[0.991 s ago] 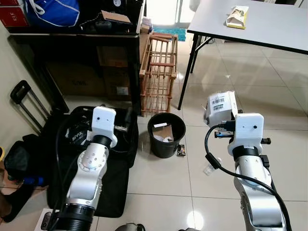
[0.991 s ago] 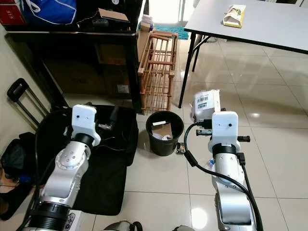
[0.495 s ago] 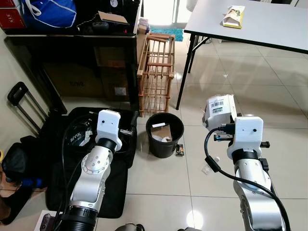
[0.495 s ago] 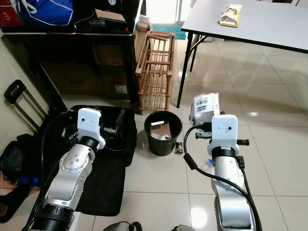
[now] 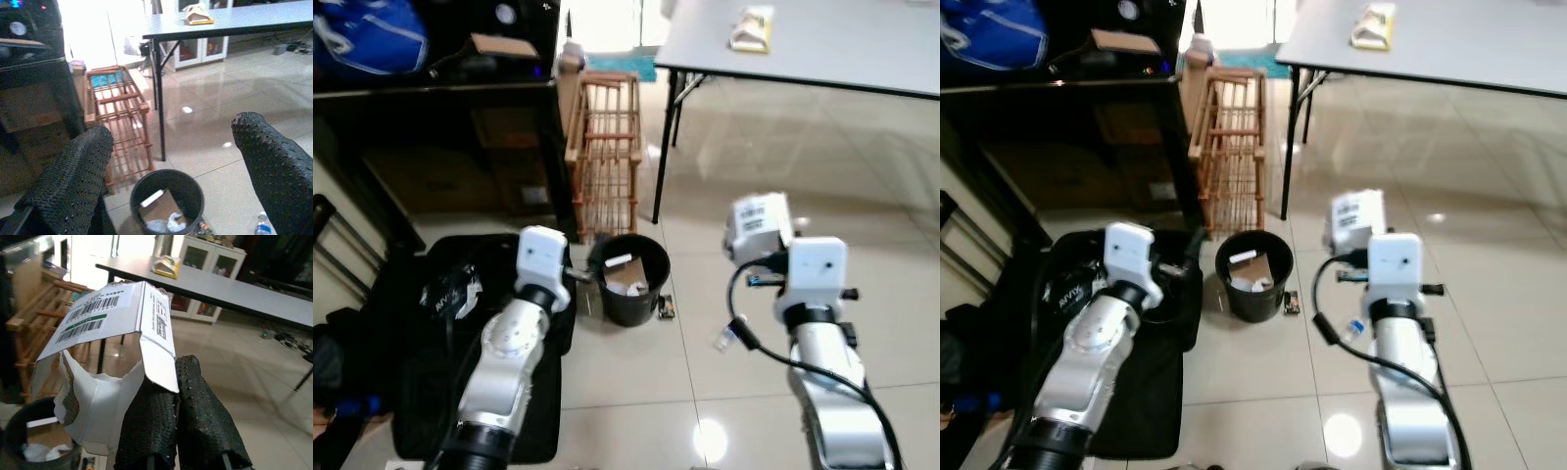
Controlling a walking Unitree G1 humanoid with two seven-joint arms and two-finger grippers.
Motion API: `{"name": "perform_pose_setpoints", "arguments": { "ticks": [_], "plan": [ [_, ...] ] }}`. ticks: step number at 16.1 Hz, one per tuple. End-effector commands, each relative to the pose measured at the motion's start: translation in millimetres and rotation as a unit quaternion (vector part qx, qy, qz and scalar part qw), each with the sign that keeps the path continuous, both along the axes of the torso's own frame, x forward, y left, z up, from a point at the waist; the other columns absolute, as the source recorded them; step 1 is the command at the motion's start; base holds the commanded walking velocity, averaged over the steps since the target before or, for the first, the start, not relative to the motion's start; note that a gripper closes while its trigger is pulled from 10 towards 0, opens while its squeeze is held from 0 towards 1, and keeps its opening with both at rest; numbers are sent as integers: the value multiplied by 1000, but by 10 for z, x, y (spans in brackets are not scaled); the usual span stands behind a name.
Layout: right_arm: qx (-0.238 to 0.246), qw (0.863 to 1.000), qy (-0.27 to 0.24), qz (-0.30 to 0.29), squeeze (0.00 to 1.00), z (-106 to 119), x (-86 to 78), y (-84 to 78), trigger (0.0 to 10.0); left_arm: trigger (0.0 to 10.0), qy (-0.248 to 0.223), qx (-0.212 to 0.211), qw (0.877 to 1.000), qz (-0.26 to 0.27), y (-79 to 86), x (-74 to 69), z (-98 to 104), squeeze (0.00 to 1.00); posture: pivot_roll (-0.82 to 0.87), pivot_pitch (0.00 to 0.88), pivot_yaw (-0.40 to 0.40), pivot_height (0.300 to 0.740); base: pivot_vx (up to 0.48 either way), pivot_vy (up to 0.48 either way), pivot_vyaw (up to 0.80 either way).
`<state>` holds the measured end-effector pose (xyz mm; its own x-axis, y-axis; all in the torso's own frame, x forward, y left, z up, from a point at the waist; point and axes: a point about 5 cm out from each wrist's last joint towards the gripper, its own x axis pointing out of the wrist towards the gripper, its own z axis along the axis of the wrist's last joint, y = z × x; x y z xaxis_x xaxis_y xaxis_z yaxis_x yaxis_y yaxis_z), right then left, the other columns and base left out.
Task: Picking trash to rubbish bin
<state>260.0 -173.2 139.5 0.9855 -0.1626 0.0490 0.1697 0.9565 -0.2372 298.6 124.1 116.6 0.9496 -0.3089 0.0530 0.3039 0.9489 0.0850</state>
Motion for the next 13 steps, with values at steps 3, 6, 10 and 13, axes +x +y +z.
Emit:
{"name": "perform_pose_setpoints", "arguments": {
  "ticks": [3, 6, 10, 13],
  "plan": [
    [2, 1000, 5, 13, 0, -15, 9, 66, 10000, 10000, 9, 7, 1000, 7, 84, -24, -46, 204, -45, 103, 31, 740, 447, 0, 0],
    [2, 1000, 6, 15, 0, -18, 12, 74, 10000, 10000, 11, 7, 1000, 6, 83, -38, -54, 200, -44, 108, 29, 740, 447, 0, 0],
    [3, 1000, 7, 18, 0, -25, 14, 89, 10000, 10000, 9, 18, 1000, 7, 87, -40, -62, 0, -44, 110, 30, 740, 221, 0, 0],
    [2, 1000, 8, 20, 0, -27, 13, 96, 10000, 10000, 10, 16, 1000, 4, 82, -42, -64, 0, -44, 110, 30, 740, 0, 0, 0]
  ]
}}
